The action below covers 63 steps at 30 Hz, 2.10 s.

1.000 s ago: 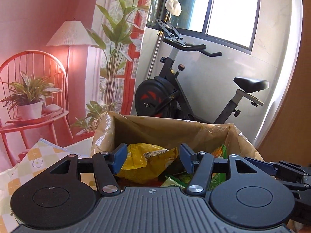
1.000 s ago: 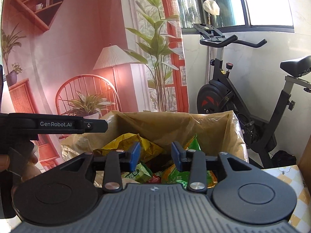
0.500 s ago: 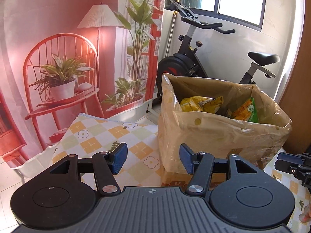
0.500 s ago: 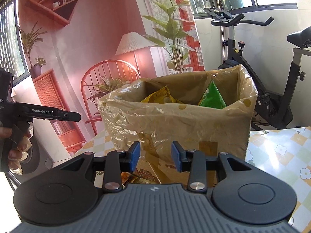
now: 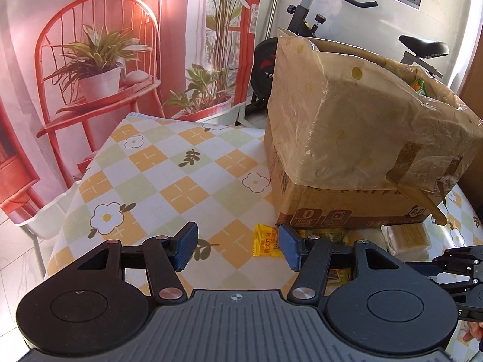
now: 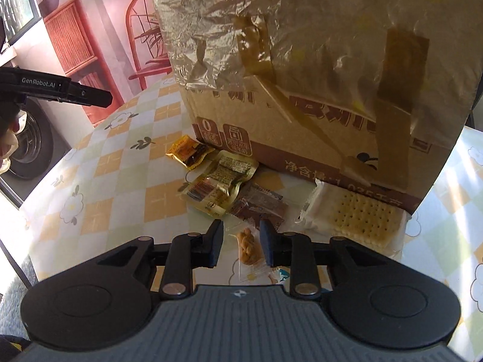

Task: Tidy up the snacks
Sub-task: 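Grasp the small jerky packet with the right tool while the left grasps the yellow packet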

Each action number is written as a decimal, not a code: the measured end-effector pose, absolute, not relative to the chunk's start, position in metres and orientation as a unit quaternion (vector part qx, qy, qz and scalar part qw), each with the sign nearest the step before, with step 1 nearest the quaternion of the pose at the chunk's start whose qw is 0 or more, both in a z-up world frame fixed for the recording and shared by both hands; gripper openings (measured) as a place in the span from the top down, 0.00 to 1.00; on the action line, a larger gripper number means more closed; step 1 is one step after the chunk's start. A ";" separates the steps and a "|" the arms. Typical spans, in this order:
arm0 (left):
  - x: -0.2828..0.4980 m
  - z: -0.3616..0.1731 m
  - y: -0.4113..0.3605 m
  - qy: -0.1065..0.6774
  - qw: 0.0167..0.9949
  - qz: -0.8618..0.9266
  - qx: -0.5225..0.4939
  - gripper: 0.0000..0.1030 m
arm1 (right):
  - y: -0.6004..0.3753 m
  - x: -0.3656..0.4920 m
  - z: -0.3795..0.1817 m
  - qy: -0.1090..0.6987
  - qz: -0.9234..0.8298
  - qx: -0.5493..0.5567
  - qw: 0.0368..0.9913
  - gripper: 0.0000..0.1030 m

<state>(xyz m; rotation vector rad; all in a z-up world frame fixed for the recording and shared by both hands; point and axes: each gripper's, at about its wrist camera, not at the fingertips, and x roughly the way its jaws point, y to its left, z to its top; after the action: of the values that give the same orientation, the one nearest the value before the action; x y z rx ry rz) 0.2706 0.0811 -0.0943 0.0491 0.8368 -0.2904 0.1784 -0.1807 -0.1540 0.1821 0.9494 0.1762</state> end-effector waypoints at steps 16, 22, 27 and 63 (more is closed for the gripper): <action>0.287 -0.140 0.057 0.432 0.884 -0.171 0.047 0.40 | -0.179 0.182 -0.173 0.474 0.065 0.067 0.876 0.85; 0.303 -0.157 0.053 0.440 0.883 -0.162 0.022 0.40 | -0.177 0.181 -0.174 0.470 0.061 0.059 0.878 0.81; 0.305 -0.162 0.045 0.443 0.880 -0.173 0.014 0.40 | -0.180 0.179 -0.181 0.477 0.054 0.065 0.875 0.79; 0.301 -0.202 0.006 0.413 0.894 -0.158 0.073 0.36 | -0.185 0.169 -0.181 0.460 0.052 0.087 0.882 0.80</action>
<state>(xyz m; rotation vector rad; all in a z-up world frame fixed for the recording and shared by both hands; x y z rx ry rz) 0.3012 0.0064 -0.2022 0.1515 0.8568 -0.3278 0.1690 -0.1855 -0.1809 0.1820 0.9587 0.1078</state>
